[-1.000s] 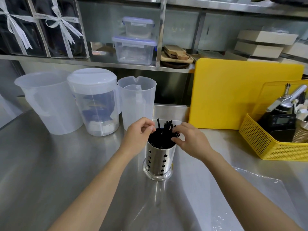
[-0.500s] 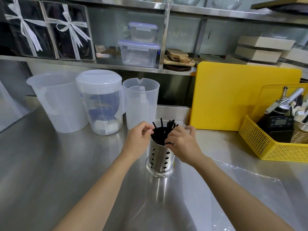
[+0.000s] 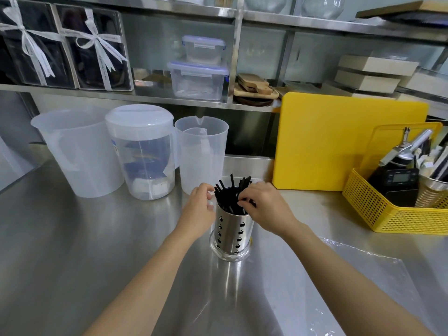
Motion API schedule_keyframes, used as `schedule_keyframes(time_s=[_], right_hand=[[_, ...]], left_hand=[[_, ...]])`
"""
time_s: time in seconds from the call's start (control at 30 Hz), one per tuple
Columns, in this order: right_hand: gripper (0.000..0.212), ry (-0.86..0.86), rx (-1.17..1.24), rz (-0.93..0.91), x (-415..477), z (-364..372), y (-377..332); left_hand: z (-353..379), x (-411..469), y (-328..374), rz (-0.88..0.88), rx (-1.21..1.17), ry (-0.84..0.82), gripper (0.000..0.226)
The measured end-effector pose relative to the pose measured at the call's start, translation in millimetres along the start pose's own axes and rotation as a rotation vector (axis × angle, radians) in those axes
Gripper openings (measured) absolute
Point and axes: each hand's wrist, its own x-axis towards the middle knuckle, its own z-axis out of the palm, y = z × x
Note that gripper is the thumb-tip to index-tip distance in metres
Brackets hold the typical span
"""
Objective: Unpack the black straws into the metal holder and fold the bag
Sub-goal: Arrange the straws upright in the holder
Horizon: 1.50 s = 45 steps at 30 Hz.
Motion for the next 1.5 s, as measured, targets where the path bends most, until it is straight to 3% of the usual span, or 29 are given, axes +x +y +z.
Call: schedule_keyframes(time_s=[0.23, 0.57, 0.77, 1.3, 1.5], right_hand=[[0.015, -0.099, 0.121, 0.073, 13, 2, -8], [0.013, -0.234, 0.187, 0.145, 23, 9, -6], [0.01, -0.269, 0.201, 0.15, 25, 12, -2], [0.01, -0.191, 0.255, 0.185, 26, 9, 4], [0.017, -0.176, 0.341, 0.241, 27, 10, 5]], left_hand=[[2, 5, 0, 0.026, -0.096, -0.058, 0.03], [1, 7, -7, 0.142, -0.057, -0.094, 0.04], [3, 11, -4, 0.179, -0.038, -0.132, 0.024], [-14, 25, 10, 0.139, -0.134, -0.11, 0.006], [-20, 29, 13, 0.09, -0.222, -0.066, 0.022]])
